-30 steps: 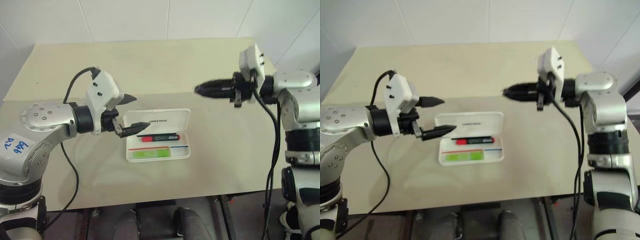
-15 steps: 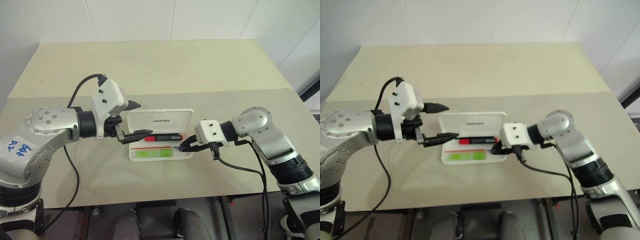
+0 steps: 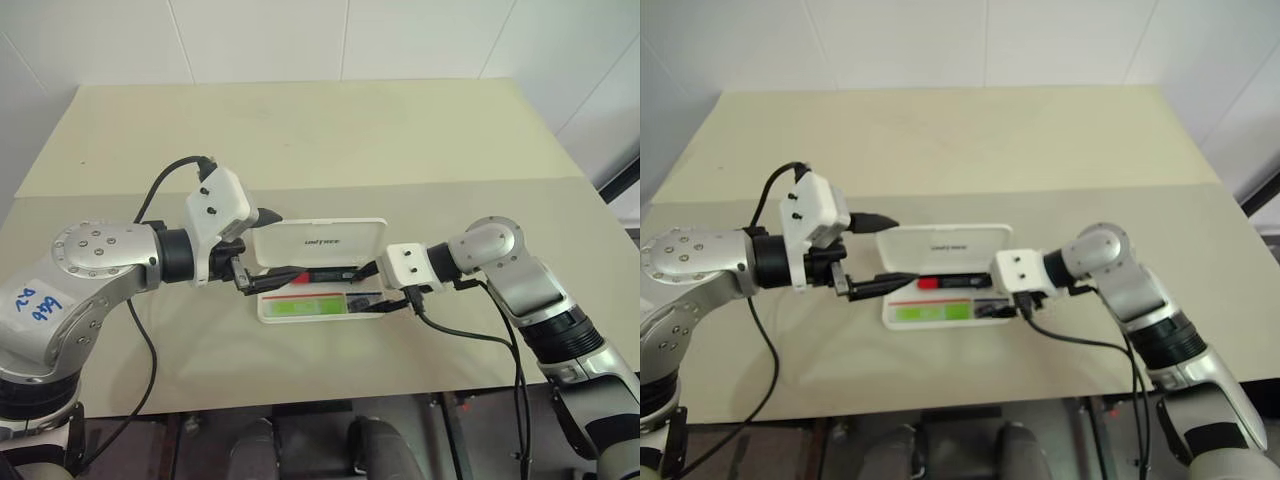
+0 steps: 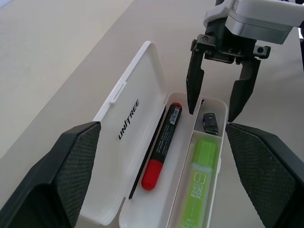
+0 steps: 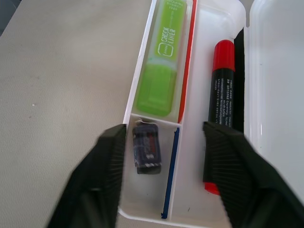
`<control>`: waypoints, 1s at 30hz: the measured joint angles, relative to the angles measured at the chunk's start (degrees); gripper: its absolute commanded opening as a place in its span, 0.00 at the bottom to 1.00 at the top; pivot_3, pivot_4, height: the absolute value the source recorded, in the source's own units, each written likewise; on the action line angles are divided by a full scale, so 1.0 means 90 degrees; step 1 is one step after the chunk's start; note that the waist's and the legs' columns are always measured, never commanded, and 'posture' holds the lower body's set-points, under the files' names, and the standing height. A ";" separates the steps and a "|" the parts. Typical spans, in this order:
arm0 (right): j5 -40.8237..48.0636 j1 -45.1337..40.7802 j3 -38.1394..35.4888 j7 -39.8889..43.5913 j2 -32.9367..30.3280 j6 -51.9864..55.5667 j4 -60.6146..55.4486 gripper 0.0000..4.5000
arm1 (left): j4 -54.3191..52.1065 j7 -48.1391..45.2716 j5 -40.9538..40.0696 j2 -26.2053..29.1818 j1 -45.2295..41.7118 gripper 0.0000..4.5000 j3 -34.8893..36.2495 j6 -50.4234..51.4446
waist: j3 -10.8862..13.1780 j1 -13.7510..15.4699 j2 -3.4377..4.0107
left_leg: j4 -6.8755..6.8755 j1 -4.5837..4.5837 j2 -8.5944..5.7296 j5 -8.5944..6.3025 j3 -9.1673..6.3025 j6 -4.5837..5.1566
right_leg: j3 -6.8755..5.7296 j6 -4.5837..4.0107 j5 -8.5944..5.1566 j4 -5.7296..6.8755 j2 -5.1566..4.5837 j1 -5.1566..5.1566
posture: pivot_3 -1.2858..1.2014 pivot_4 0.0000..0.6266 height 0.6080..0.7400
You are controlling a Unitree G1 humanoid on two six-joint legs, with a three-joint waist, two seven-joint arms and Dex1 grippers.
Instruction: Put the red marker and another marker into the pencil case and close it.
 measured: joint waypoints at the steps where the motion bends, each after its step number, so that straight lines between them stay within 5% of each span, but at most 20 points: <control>1: 0.0005 -0.0003 0.0000 0.0022 0.0000 0.0012 0.0000 0.93 | 0.0000 0.0002 -0.0003 0.0014 0.0000 1.00 0.0015 -0.0002 | 0.0000 0.0002 0.0000 | 0.0001 0.0000 0.0000 0.0000 0.0000 0.0000 | 0.0000 0.0000 0.0000 0.0001 0.0000 0.0000 | 0.52 0.24 1.00; 2: 0.0027 -0.0004 -0.0003 0.0055 -0.0003 0.0033 0.0000 0.99 | 0.0002 0.0002 -0.0004 0.0027 0.0000 1.00 0.0024 -0.0008 | 0.0000 0.0002 0.0000 | 0.0002 0.0000 0.0000 0.0000 0.0000 0.0000 | 0.0000 0.0000 0.0000 0.0002 0.0000 0.0000 | 0.52 0.24 1.00; 6: 0.0632 -0.0008 -0.0203 0.0355 -0.0075 0.0384 -0.0059 0.99 | 0.0145 -0.0018 -0.0040 0.0030 -0.0143 1.00 0.0099 -0.0150 | 0.0000 0.0012 0.0000 | 0.0003 -0.0001 0.0000 0.0000 -0.0001 0.0000 | -0.0001 0.0000 0.0000 0.0003 0.0000 0.0000 | 0.52 0.24 1.00; 13: 0.2761 -0.0355 -0.1860 0.0489 -0.0250 0.1766 -0.0260 0.99 | 0.1392 -0.0496 -0.0036 0.0202 -0.0963 1.00 0.0409 -0.0857 | 0.0000 0.0102 0.0000 | 0.0004 -0.0001 0.0001 -0.0001 -0.0002 0.0002 | -0.0007 0.0000 0.0000 0.0001 0.0002 0.0002 | 0.52 0.24 1.00; 18: 0.3579 -0.0505 -0.2647 0.0270 -0.0408 0.2493 -0.0269 0.99 | 0.3461 -0.1132 0.0590 0.0254 -0.1767 1.00 0.0070 -0.1961 | 0.0000 0.0128 0.0000 | 0.0012 -0.0001 0.0001 -0.0003 0.0003 0.0006 | -0.0013 0.0000 0.0000 -0.0001 0.0003 0.0005 | 0.52 0.24 1.00; 24: 0.4094 -0.0329 -0.2980 -0.0158 -0.0459 0.2923 -0.0809 0.99 | 0.6193 -0.1663 0.1681 -0.0483 -0.2556 1.00 -0.0795 -0.3325 | 0.0000 0.0140 -0.0001 | 0.0022 -0.0007 0.0001 -0.0006 0.0012 0.0009 | -0.0014 0.0002 0.0001 0.0013 0.0003 -0.0003 | 0.52 0.24 1.00; 30: 0.4116 -0.0077 -0.3024 -0.0580 -0.0571 0.3060 -0.1158 1.00 | 0.7681 -0.2105 0.2253 -0.1012 -0.2811 0.60 -0.1093 -0.4148 | 0.0002 0.0103 -0.0003 | 0.0027 -0.0011 0.0002 -0.0006 0.0015 0.0009 | -0.0013 0.0003 0.0001 0.0023 0.0003 -0.0012 | 0.52 0.24 1.00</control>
